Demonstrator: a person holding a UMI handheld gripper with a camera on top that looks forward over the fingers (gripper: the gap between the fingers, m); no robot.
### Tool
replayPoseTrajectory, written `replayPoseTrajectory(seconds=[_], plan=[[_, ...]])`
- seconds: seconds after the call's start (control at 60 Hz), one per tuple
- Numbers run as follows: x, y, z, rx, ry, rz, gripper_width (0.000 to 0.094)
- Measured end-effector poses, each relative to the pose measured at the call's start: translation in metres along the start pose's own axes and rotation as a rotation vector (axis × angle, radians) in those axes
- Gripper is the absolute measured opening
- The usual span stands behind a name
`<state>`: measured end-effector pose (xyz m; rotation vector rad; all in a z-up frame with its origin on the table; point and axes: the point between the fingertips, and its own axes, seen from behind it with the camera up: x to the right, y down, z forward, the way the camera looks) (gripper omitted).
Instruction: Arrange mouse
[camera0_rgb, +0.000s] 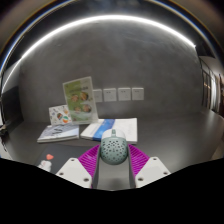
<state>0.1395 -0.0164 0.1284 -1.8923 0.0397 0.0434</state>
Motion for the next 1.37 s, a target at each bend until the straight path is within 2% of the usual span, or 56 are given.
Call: replayPoseTrajectory(seconds=[0.1,0.2,0.333,0.567,0.6,0.683,0.8,0.917,1.033,1.117,1.25,1.317,1.367], plan=[[-0.063,-0.011,-0.008,0.026,-0.027,-0.022,0.0426],[-0.124,0.003,-0.003,0.016,-0.029,-0.033,0.0426],[-0.185,0.053,0.017,-0.068,-0.008,-0.036,0.0426],[-0.224,0.143,0.039,-0.225,0.036,-0.055,0.0433],[-0.225,0.138,0.042,-0.195,0.045,-0.057,0.043],[-0.225,0.141,0.043,-0.194,0.042,-0.066,0.0435],[-0.221,0.14,0.045,-0.209,0.058,0.01,0.0548],[-0.215,0.126,0.032,-0.236,0.118,0.031,0.0864],[-0.227,0.092,0.006,-0.192,0.063,-0.05,0.0843],[-0.233,0.075,-0.026,-0.169,-0.013,-0.106,0.0844],[-0.223,0.087,-0.081,-0.22,-0.108,-0.176,0.0838],[-0.218,0.09,-0.101,-0.209,-0.141,-0.155,0.0843],[-0.217,0.102,-0.119,-0.243,-0.176,-0.139,0.0837]])
